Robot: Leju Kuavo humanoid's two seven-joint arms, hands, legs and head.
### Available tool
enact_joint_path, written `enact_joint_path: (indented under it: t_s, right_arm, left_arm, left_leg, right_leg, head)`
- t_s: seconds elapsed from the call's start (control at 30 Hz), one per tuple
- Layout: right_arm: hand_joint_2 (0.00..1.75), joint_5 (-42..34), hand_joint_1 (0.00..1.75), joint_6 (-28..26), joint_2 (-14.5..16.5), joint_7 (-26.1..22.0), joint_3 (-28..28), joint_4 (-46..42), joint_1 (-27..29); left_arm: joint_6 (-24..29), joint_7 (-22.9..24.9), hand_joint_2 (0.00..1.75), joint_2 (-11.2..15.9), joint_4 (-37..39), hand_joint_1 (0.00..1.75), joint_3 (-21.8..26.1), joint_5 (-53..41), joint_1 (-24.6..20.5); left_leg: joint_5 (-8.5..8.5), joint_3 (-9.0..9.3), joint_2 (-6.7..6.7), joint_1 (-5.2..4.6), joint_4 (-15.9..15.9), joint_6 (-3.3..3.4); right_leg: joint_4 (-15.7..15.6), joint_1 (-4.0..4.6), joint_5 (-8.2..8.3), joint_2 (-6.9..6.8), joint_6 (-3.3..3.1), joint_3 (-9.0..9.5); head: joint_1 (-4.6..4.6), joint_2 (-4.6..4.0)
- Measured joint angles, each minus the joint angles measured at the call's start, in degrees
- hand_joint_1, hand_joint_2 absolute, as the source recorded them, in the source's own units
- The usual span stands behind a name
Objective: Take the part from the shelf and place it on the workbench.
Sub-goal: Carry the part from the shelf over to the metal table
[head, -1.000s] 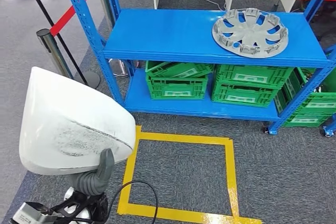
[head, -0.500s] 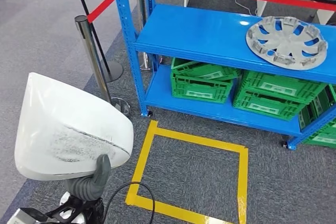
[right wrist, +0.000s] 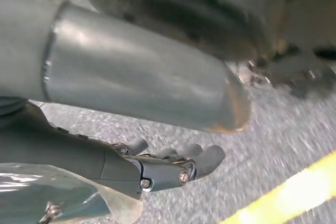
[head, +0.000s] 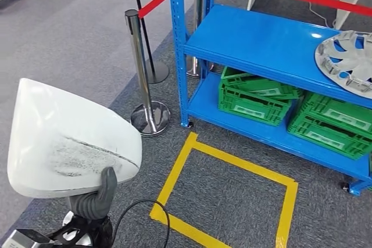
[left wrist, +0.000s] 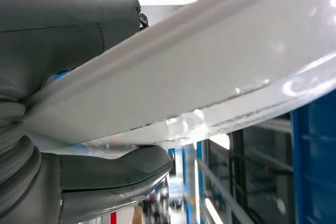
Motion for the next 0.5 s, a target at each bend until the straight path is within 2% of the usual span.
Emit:
enact_joint_path:
  t_s: [0.03,0.07,0.1,0.13,0.2,0.4,0.43,0.5]
  right_arm:
    - [0.0,-0.01,0.0,0.04,0.09,0.29,0.04,0.01,0.06]
    - [0.0,-0.01,0.0,0.05,0.15,0.45,0.06,0.03,0.11]
    - [0.0,-0.01,0.0,0.05,0.19,0.56,0.08,0.05,0.16]
    - [0.0,-0.01,0.0,0.05,0.21,0.67,0.1,0.1,0.2]
    - [0.0,0.01,0.0,0.03,0.21,0.79,0.1,0.19,0.23]
    - [0.0,0.01,0.0,0.03,0.21,0.78,0.1,0.21,0.19]
    - [0.0,0.01,0.0,-0.03,0.21,0.73,0.11,0.21,0.11]
    - [0.0,0.03,0.0,-0.78,0.21,-0.35,0.14,0.2,-0.06]
  left_arm:
    - [0.13,-0.01,1.75,-0.15,-0.17,1.75,0.26,-0.01,0.09]
    - [0.16,-0.01,1.75,-0.31,-0.27,1.75,0.43,-0.02,0.15]
    - [0.15,-0.01,1.75,-0.43,-0.31,1.75,0.51,0.02,0.21]
    - [0.02,-0.01,1.75,-0.52,-0.33,1.75,0.58,0.28,0.31]
    - [-0.35,-0.01,1.75,-0.58,-0.33,1.75,0.72,1.03,0.46]
    - [-0.58,-0.01,1.75,-0.58,-0.33,1.75,0.85,1.68,0.48]
    - [-0.66,-0.01,1.75,-0.59,-0.33,1.75,1.03,1.66,0.48]
    - [-0.87,-0.01,1.75,-0.77,-0.36,1.75,1.71,1.5,0.6]
  left_leg:
    - [-1.41,-1.05,1.55,-0.05,2.3,-0.28]
    - [-3.26,-2.57,3.46,-0.08,5.7,-0.54]
    - [-5.16,-4.39,4.75,-0.02,9.73,-0.76]
    - [-6.44,-5.92,5.35,0.07,13.15,-0.91]
    - [-6.7,-7.07,5.62,0.2,15.88,-0.98]
    - [-5.24,-6.31,5.66,0.26,14.46,-0.92]
    - [-3.48,-4.61,6.31,0.19,11.11,-0.68]
    - [-0.68,-0.91,8.14,-0.36,3.17,0.3]
  right_leg:
    - [-0.15,-0.05,0.0,-0.99,-0.28,0.09]
    - [-0.19,0.06,-0.06,-1.94,-0.5,0.15]
    - [-0.19,0.16,-0.14,-2.96,-0.64,0.16]
    - [-0.18,0.26,-0.22,-3.95,-0.73,0.17]
    - [-0.17,0.36,-0.36,-5.43,-0.81,0.21]
    - [-0.17,0.41,-0.44,-6.22,-0.81,0.29]
    - [-0.18,0.45,-0.53,-6.68,-0.76,0.46]
    - [-0.16,0.8,-0.99,-8.8,-0.05,0.93]
  head:
    - [-0.19,0.0]
    - [-0.41,0.0]
    - [-0.54,0.0]
    - [-0.53,0.0]
    - [-0.54,0.0]
    - [-0.54,0.0]
    - [-0.54,0.0]
    - [-0.48,0.0]
